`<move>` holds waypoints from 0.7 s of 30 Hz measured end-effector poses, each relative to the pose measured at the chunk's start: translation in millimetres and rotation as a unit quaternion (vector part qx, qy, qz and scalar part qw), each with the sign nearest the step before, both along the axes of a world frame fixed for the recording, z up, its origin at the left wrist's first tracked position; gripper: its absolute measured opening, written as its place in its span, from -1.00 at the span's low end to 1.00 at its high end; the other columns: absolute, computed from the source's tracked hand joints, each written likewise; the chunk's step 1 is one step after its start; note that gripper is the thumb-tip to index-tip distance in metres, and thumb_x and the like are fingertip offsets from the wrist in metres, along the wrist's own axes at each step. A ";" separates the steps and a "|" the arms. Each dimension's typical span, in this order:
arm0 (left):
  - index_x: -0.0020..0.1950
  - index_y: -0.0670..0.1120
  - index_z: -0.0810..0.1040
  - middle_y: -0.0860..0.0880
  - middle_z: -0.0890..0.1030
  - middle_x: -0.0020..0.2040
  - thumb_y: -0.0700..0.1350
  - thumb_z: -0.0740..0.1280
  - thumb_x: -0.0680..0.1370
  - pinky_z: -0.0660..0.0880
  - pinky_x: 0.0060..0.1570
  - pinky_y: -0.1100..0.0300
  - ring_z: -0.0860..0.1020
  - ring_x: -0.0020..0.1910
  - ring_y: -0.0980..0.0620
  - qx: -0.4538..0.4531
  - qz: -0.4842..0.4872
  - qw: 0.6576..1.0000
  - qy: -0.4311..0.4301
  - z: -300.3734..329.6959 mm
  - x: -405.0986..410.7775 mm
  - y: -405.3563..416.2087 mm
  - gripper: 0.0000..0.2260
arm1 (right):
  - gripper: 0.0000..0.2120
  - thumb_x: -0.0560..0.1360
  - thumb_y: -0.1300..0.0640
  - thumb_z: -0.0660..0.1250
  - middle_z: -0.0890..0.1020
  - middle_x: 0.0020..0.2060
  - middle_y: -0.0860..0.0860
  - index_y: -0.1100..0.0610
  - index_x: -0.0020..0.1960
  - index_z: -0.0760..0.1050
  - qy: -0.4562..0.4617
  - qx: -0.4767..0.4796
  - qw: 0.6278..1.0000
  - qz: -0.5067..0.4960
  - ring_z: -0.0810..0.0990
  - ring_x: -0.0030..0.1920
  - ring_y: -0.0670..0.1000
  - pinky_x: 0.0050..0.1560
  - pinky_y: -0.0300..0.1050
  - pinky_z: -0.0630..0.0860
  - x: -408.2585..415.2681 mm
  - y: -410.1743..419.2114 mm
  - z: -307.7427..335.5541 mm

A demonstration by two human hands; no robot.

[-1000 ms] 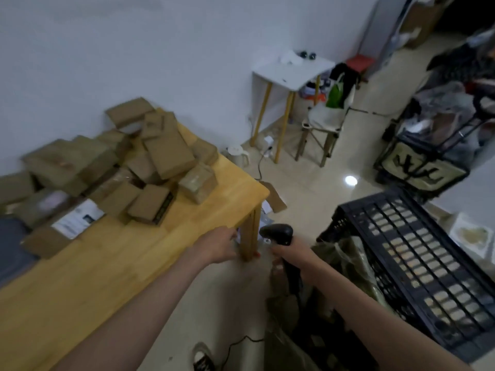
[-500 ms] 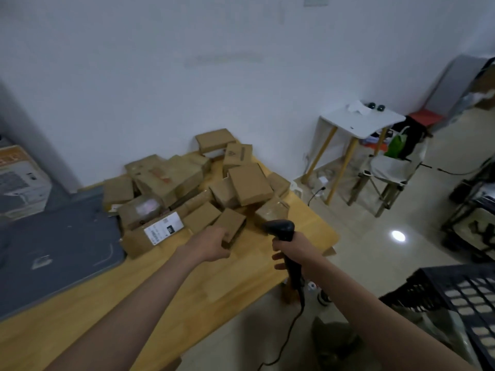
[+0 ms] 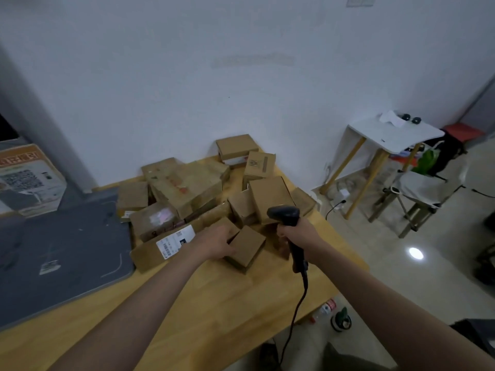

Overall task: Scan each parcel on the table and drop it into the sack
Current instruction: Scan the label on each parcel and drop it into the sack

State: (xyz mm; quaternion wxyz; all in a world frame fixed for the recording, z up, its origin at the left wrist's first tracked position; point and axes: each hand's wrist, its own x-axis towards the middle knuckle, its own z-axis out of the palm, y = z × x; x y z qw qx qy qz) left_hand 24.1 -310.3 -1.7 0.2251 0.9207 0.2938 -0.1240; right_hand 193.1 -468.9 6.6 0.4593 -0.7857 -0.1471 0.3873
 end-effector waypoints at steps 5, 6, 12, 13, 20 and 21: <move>0.39 0.02 0.45 0.05 0.49 0.27 0.11 0.39 0.48 0.52 0.05 0.12 0.51 0.19 0.01 -0.018 0.032 0.999 0.011 -10.0 54.1 36.4 -0.50 | -0.84 0.53 0.25 0.37 0.58 -0.10 0.16 0.19 0.11 0.52 0.003 -0.011 1.000 0.005 0.62 -0.14 0.11 -0.18 0.01 0.67 51.7 41.0 1.5; 0.37 0.02 0.47 0.05 0.51 0.25 0.11 0.39 0.48 0.52 0.01 0.14 0.52 0.15 0.04 -0.025 0.041 0.999 0.011 -13.2 65.7 42.6 -0.51 | -0.84 0.53 0.25 0.37 0.57 -0.10 0.14 0.18 0.11 0.52 0.004 -0.012 1.000 0.009 0.61 -0.12 0.10 -0.20 -0.02 0.65 62.4 48.4 0.5; 0.44 -0.02 0.40 -0.01 0.49 0.34 0.08 0.40 0.51 0.52 0.14 0.12 0.51 0.24 0.01 -0.064 0.100 0.993 0.010 -37.5 125.5 68.9 -0.47 | -0.91 0.48 0.30 0.37 0.49 -0.27 0.07 0.17 -0.12 0.49 -0.042 -0.052 0.998 0.018 0.48 -0.24 0.02 -0.23 -0.11 0.43 122.6 86.1 -12.0; 0.47 -0.03 0.37 -0.02 0.47 0.37 0.08 0.41 0.51 0.51 0.18 0.11 0.49 0.27 0.00 -0.078 0.115 0.990 0.015 -41.4 136.6 73.2 -0.43 | -0.91 0.47 0.30 0.37 0.48 -0.27 0.07 0.17 -0.12 0.48 -0.043 -0.061 0.997 0.024 0.47 -0.25 0.01 -0.24 -0.14 0.39 133.9 92.3 -14.7; 0.49 -0.07 0.32 -0.06 0.43 0.42 0.01 0.41 0.54 0.37 0.20 0.19 0.42 0.37 -0.05 -0.179 0.205 0.962 0.008 -74.1 195.6 88.7 -0.44 | -0.88 0.51 0.29 0.37 0.54 -0.16 0.11 0.19 0.04 0.53 -0.031 -0.092 0.994 0.042 0.50 -0.17 0.03 -0.18 -0.10 0.42 185.9 114.8 -51.8; 0.46 -0.06 0.35 -0.06 0.45 0.40 0.01 0.42 0.52 0.40 0.21 0.18 0.44 0.34 -0.04 -0.197 0.215 0.956 0.006 -79.6 201.0 90.1 -0.45 | -0.86 0.52 0.29 0.36 0.54 -0.17 0.09 0.18 0.07 0.53 -0.025 -0.093 0.995 0.040 0.51 -0.15 0.03 -0.14 -0.09 0.44 190.0 116.0 -56.5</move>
